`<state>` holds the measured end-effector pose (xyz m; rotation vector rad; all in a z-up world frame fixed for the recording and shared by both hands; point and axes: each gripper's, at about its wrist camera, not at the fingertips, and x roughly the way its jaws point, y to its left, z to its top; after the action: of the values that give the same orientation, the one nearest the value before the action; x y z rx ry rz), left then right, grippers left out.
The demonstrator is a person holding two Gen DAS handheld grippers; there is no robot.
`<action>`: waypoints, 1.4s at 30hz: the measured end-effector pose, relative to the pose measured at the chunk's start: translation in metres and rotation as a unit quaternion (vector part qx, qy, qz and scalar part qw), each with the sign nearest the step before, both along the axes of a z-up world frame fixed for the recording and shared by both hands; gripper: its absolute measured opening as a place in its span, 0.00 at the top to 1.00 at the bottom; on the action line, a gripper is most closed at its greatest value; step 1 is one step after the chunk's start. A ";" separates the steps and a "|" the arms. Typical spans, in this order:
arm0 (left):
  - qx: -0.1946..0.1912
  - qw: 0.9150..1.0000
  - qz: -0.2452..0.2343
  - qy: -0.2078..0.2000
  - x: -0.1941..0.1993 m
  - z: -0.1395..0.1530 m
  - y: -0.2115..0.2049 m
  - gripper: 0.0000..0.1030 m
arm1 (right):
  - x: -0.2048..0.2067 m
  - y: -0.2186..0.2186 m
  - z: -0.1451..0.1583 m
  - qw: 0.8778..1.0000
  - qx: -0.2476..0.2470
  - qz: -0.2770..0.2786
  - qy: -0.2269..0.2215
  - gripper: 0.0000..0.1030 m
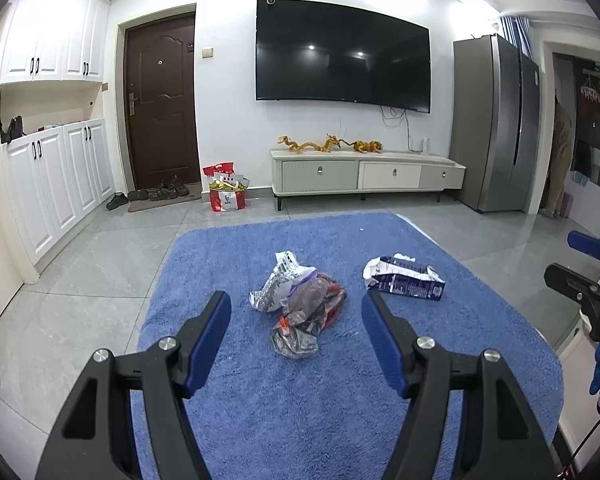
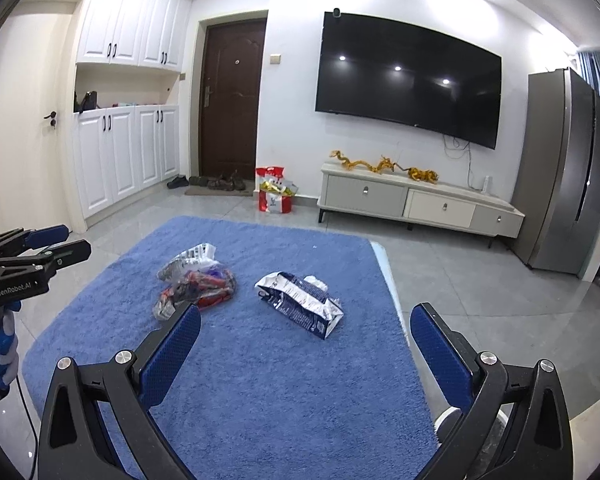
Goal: Collect trash
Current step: 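Move both tools back over the rug toward the remaining trash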
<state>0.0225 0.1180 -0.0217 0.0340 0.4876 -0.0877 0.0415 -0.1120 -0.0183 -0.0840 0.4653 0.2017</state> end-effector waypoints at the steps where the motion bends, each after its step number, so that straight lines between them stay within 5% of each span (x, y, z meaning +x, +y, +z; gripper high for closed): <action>1: 0.003 1.000 -0.001 0.002 0.001 -0.002 -0.001 0.36 | 0.001 0.001 -0.002 1.000 -0.001 0.002 0.003 0.00; 16: 0.010 0.999 0.000 0.035 0.023 -0.029 -0.007 0.36 | 0.018 0.002 -0.024 0.999 -0.013 0.012 0.037 0.00; 25: -0.026 0.997 0.002 0.070 0.046 -0.060 0.031 0.36 | 0.044 0.001 -0.037 0.997 -0.032 0.034 0.066 0.00; 34: -0.079 0.988 -0.052 0.125 0.087 -0.094 0.037 0.36 | 0.099 0.009 -0.064 0.991 -0.067 0.065 0.100 0.00; 42: -0.088 0.980 -0.055 0.172 0.129 -0.124 0.026 0.36 | 0.158 0.012 -0.090 0.984 -0.074 0.086 0.138 0.00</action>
<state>0.1510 0.1437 -0.1456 -0.1306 0.8230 -0.2472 0.1997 -0.0996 -0.1085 -0.2447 0.7508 0.3502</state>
